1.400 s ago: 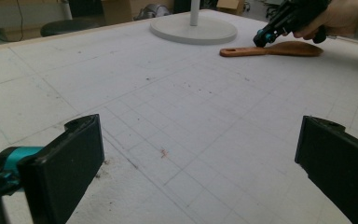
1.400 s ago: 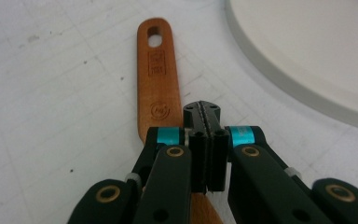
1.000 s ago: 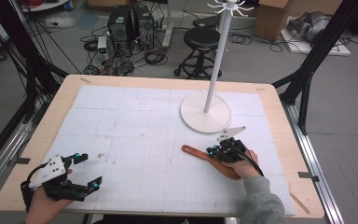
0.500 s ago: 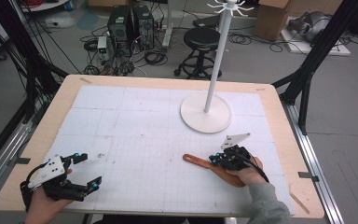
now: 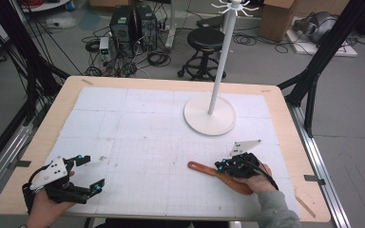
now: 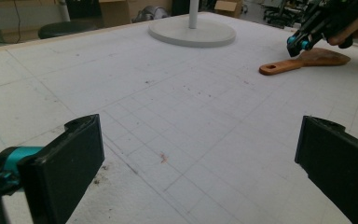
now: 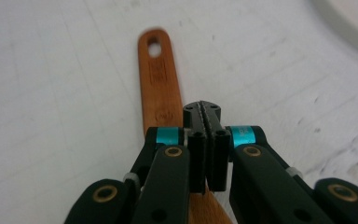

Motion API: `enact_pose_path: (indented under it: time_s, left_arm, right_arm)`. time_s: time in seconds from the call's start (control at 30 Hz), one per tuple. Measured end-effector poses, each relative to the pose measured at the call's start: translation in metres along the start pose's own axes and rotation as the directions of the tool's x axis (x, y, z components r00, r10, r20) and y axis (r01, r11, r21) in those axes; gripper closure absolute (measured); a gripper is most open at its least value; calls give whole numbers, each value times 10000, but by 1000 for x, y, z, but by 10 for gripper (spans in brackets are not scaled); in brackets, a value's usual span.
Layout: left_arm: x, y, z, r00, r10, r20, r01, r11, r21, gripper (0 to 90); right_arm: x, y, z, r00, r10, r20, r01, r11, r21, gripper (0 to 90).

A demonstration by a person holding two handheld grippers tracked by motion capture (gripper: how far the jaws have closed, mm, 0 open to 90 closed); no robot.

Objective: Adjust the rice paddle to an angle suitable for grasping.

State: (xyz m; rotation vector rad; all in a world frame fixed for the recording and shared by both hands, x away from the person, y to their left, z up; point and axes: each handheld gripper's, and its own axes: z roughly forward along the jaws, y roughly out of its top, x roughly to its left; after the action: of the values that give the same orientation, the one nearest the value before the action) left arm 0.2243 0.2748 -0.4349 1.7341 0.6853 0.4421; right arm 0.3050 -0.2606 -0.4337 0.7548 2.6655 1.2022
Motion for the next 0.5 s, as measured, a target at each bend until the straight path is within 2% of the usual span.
enact_pose_path:
  time_s: [0.07,0.17,0.2,0.33,0.4,0.5]
  left_arm:
    - [0,0,1,10000,-43,29,43,10000,-15,18]
    - [0,0,3,9999,-65,93,65,10000,8,18]
    - [0,0,3,9999,-47,94,47,10000,26,18]
    - [0,0,5,9998,-24,200,23,10000,78,18]
    - [0,1,6,9998,-61,205,60,10000,53,18]
    - [0,1,6,9998,-33,206,31,10000,86,18]
  right_arm:
    - [1,3,-6,9998,-33,-203,22,9986,-525,740]
    - [3,7,-10,9991,-124,-415,85,9956,-937,602]
    - [4,8,-11,9981,-65,-620,0,9947,-1028,549]
    - [8,12,-12,9956,-426,-834,304,9894,-1423,382]
    - [10,14,-11,9947,-666,-787,556,9892,-1354,293]
    - [13,16,-12,9910,-941,-955,820,9890,-1235,205]
